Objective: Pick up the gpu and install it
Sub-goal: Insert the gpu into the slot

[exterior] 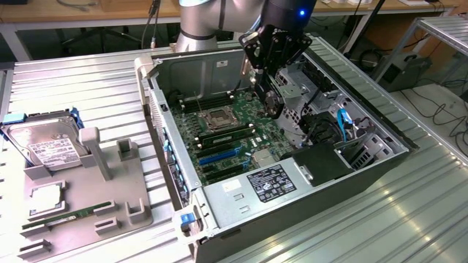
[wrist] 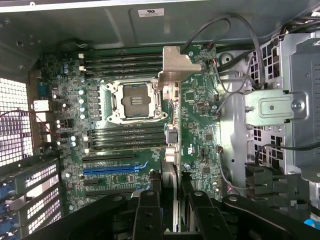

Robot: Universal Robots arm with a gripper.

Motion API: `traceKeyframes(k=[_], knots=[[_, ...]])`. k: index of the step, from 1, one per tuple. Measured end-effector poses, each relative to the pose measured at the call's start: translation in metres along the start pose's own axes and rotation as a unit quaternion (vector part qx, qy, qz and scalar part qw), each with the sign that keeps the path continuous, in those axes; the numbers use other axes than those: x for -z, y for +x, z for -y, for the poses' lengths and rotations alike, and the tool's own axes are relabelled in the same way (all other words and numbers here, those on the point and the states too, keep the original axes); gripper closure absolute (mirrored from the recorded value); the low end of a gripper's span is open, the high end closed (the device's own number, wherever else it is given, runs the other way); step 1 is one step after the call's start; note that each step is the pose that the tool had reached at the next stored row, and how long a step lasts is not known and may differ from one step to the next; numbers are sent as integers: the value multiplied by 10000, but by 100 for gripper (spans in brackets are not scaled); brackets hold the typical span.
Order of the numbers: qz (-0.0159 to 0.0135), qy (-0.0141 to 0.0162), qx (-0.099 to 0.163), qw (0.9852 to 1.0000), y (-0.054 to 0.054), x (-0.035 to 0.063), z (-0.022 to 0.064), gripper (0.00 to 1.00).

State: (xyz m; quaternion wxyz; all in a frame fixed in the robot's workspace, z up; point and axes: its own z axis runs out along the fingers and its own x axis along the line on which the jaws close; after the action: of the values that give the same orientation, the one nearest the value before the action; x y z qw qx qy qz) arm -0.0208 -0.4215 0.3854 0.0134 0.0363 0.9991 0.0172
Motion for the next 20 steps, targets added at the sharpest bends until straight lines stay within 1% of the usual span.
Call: traceKeyframes(k=[3,5,7,9,11,14,15,18,20], knots=[[-1,0,16,10000,0,0,0,74],[-6,-5,189,9998,0,-1,0,74],[-13,-9,371,9993,0,-2,0,74],[-24,-16,683,9977,0,-5,0,74],[-34,-24,960,9954,0,-8,0,74],[-41,-30,1171,9931,-1,-10,0,74],[-45,-32,1258,9920,-1,-11,0,74],[-49,-35,1394,9902,-1,-12,0,74],[-53,-38,1500,9887,-2,-14,0,74]])
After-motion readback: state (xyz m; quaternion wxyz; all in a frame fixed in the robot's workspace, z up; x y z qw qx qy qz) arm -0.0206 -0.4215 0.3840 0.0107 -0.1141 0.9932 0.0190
